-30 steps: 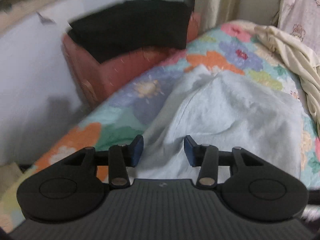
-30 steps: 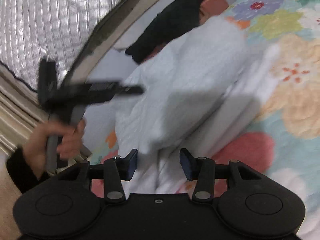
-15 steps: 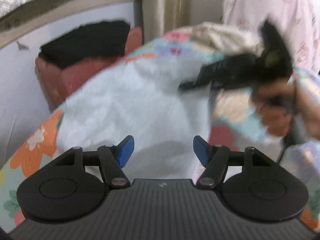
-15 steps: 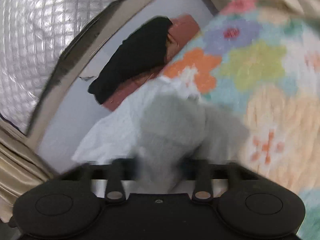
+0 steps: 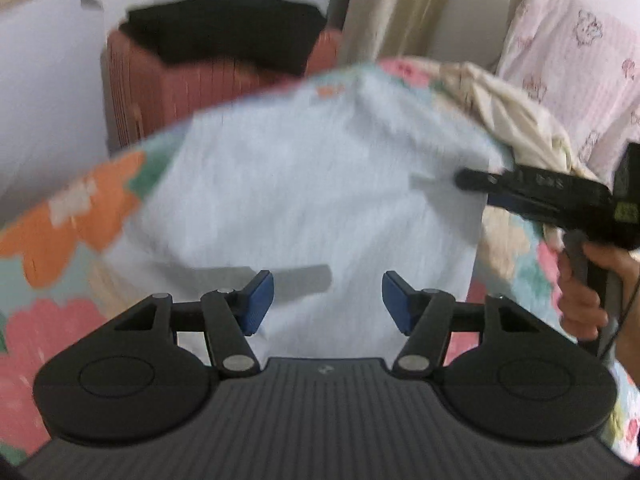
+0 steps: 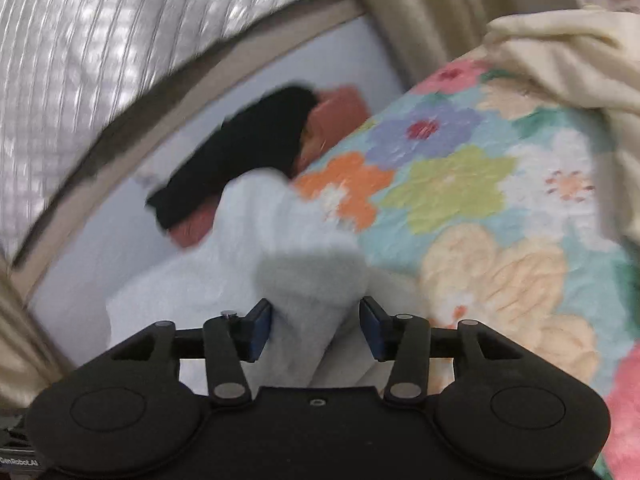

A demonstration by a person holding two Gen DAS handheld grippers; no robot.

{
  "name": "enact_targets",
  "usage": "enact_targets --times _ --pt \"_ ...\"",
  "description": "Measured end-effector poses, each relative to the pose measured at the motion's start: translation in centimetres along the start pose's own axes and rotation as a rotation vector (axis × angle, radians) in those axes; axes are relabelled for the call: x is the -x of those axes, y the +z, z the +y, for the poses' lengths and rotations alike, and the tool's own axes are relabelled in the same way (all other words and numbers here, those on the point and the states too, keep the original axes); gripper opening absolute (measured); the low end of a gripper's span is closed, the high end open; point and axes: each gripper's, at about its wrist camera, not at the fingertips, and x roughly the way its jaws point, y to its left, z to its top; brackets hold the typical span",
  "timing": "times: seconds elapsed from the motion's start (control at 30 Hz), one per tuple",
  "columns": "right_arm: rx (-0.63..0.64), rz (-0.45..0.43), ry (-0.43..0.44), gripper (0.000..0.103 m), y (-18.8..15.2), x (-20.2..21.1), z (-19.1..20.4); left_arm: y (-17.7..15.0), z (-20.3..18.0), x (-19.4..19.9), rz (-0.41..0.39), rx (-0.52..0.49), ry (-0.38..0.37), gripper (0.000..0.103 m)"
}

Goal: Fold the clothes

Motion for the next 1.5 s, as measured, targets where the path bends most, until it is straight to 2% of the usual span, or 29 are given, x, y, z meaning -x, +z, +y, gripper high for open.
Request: enact_targets --times 0.1,0.17,0.23,0.27,0.33,0.37,0.47,0.57,0.7,0.77,0.8,0.87,0.9,0.97,1.03,1.07,1.1,1.17,1.2,1.27,1.33,1.4,1.5 --pt "0.193 -0.145 -0.12 0.051 0.0 2.2 2.9 2.3 0.5 -1.2 -0.019 -0.012 0.043 0.06" --pt "0.287 -0.201 -0.168 0.051 -0.2 2.9 4.6 4.2 1.4 -2.6 -0.015 0.0 0.085 0.06" --pt "0.324 -0.206 -0.111 0.051 -0.1 2.9 5.6 5.4 2.8 -4.2 0.004 0.041 0.098 0.06" --pt "0.346 -0.184 -0.044 0.051 -0.1 2.6 6.0 5.9 3.6 -5.0 0.015 0.066 0.101 0.06" --pt "0.404 -0.086 0.056 0.05 0.1 0.4 6.5 6.3 5.2 -6.2 0.046 0.143 0.082 0.059" --pt "0.428 -0.057 0.055 0.05 0.2 -0.8 6.5 6.4 6.1 -6.8 0.063 0.185 0.07 0.058" --pt "0.423 0.002 -0.051 0.049 0.9 -4.8 5.2 6.4 7.8 -7.8 0.092 0.308 0.045 0.057" --pt "0.369 0.041 -0.086 0.051 1.1 -6.6 3.3 5.7 7.9 -8.5 0.107 0.347 0.072 0.049" --pt "0.319 0.066 -0.069 0.053 0.7 -6.1 2.0 5.8 7.2 -9.2 0.12 0.294 0.109 0.049" --pt "0.258 0.044 -0.108 0.053 0.8 -5.1 2.5 5.8 6.5 -8.4 0.115 0.289 0.124 0.049" --pt "0.198 0.008 -0.128 0.056 0.7 -3.6 3.0 5.8 5.9 -7.7 0.107 0.271 0.132 0.054" --pt "0.148 -0.036 -0.067 0.066 0.1 -0.9 4.1 5.3 3.6 -5.8 0.073 0.166 0.118 0.06" --pt "0.16 -0.037 -0.014 0.072 -0.4 -0.1 4.8 4.7 2.3 -5.0 0.058 0.096 0.109 0.071" --pt "0.258 0.03 0.013 0.072 -1.7 -0.4 6.2 2.9 -0.3 -4.3 0.069 -0.047 0.127 0.084" --pt "0.405 0.084 -0.046 0.073 -3.6 -1.9 7.3 0.8 -2.3 -4.8 0.13 -0.141 0.182 0.084" --pt "0.472 0.081 -0.078 0.073 -4.7 -2.2 7.6 0.0 -2.8 -4.7 0.135 -0.163 0.198 0.084" --pt "0.536 0.068 -0.109 0.073 -5.7 -2.3 7.9 -0.7 -3.1 -4.5 0.119 -0.167 0.208 0.084" --pt "0.559 0.062 -0.143 0.073 -7.0 -1.1 8.2 -1.5 -3.2 -3.7 0.113 -0.128 0.225 0.084" --pt "0.518 0.079 -0.143 0.073 -7.1 -0.3 8.0 -1.6 -3.3 -3.1 0.116 -0.102 0.239 0.084" --pt "0.345 0.111 -0.136 0.073 -6.6 2.3 6.8 -2.1 -4.4 -1.7 0.105 -0.086 0.271 0.084" --pt "0.217 0.08 -0.127 0.073 -6.1 6.3 5.8 -2.5 -6.0 0.1 0.08 -0.094 0.281 0.084" --pt "0.203 0.039 -0.132 0.073 -5.4 10.2 5.6 -2.9 -8.1 2.0 0.048 -0.109 0.267 0.084" --pt "0.253 0.008 -0.235 0.076 -4.3 14.6 5.5 -3.1 -11.5 4.8 0.015 -0.115 0.219 0.088"
